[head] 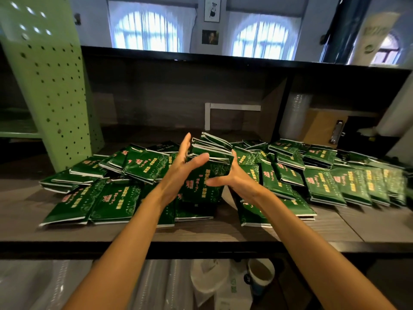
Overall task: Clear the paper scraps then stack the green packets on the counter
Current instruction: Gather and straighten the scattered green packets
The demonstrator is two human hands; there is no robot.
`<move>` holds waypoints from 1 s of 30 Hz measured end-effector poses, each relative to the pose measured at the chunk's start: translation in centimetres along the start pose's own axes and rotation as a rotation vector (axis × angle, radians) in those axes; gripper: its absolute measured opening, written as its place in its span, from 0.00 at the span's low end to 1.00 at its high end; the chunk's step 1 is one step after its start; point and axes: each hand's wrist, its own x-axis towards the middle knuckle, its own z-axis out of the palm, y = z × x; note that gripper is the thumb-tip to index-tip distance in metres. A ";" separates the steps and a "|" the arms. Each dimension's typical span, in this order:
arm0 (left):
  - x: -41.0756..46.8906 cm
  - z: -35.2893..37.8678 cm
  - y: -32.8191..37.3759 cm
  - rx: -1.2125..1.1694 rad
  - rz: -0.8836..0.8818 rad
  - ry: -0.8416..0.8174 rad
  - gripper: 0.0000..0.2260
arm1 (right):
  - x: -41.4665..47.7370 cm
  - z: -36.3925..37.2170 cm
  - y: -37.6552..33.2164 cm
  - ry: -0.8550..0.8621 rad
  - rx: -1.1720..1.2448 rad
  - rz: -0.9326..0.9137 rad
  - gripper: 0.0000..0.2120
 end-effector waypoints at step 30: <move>1.5 4.5 0.1 -0.044 0.040 0.231 0.17 | -0.2 -1.8 1.6 0.025 -0.159 -0.024 0.47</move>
